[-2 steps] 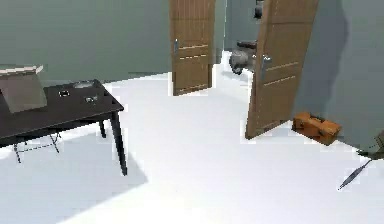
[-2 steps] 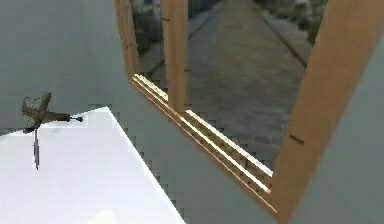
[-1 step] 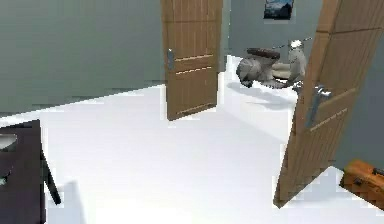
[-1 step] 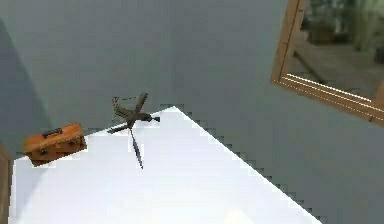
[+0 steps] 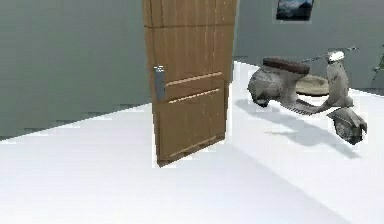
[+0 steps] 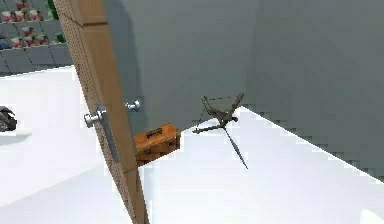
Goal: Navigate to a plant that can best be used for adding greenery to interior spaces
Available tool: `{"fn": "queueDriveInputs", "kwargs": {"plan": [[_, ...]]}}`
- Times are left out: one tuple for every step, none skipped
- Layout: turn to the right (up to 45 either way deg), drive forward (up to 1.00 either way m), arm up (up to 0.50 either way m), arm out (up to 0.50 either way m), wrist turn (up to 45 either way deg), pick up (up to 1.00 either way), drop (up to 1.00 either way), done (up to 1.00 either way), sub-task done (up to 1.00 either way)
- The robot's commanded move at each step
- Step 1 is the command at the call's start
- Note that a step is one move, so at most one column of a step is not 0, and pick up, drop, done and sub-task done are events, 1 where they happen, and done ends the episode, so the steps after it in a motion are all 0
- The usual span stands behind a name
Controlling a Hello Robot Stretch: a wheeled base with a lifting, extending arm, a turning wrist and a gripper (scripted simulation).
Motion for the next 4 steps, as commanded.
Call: {"fn": "queueDriveInputs", "kwargs": {"plan": [[12.0, 0.00, 0.00, 0.00, 0.0, 0.00, 0.00, 0.00, 0.00], [0.0, 0.25, 0.00, 0.00, 0.0, 0.00, 0.00, 0.00, 0.00], [-9.0, 0.00, 0.00, 0.00, 0.0, 0.00, 0.00, 0.00, 0.00], [0.0, 0.50, 0.00, 0.00, 0.0, 0.00, 0.00, 0.00, 0.00]]}}
